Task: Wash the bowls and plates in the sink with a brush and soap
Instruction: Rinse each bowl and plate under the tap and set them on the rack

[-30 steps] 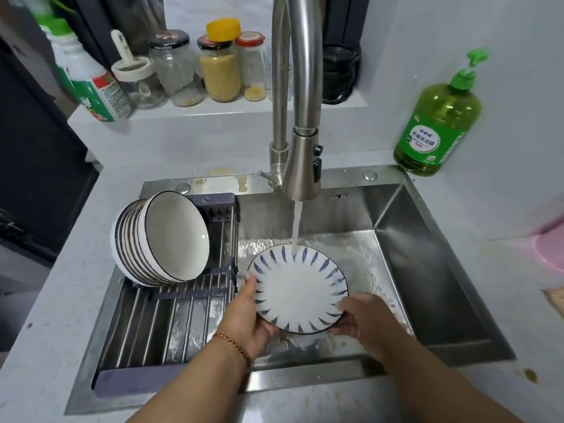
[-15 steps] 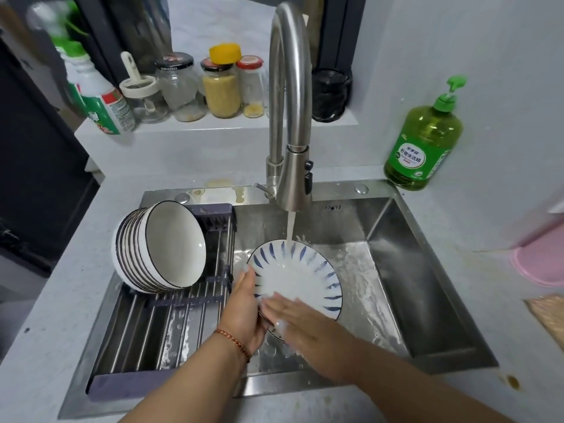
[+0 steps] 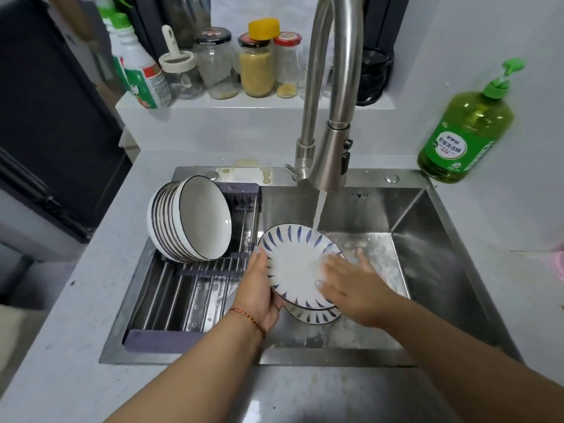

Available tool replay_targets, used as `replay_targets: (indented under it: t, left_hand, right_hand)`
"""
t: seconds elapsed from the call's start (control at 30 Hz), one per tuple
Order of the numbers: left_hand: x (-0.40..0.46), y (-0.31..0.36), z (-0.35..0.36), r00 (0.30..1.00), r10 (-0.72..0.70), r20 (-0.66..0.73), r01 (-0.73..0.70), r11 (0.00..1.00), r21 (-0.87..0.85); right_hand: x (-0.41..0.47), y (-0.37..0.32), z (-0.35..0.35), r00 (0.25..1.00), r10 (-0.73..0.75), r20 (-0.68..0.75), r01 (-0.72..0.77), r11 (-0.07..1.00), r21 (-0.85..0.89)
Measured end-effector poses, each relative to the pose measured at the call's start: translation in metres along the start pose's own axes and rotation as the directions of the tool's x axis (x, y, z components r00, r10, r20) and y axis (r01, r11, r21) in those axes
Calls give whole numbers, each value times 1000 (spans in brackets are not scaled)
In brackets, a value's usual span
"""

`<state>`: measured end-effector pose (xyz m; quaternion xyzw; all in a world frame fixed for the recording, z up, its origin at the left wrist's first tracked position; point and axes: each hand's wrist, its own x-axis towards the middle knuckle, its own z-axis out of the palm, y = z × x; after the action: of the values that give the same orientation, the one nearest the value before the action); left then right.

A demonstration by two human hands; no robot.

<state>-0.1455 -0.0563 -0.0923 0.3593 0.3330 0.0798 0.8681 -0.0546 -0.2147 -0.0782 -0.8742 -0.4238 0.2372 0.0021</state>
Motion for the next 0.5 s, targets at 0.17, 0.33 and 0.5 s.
replay_targets:
  t: [0.17, 0.33, 0.5]
  left_hand:
    - [3, 2, -4, 1000, 8, -30, -7, 1000, 13]
    - [-3, -8, 8, 998, -58, 4, 57, 996, 74]
    - [0, -6, 10, 996, -53, 76, 53, 999, -1]
  right_hand:
    - [-21, -33, 20, 972, -235, 11, 209, 882, 422]
    - [28, -48, 12, 981, -182, -70, 182, 720, 670]
    - [47, -8, -3, 993, -85, -79, 99, 975, 200]
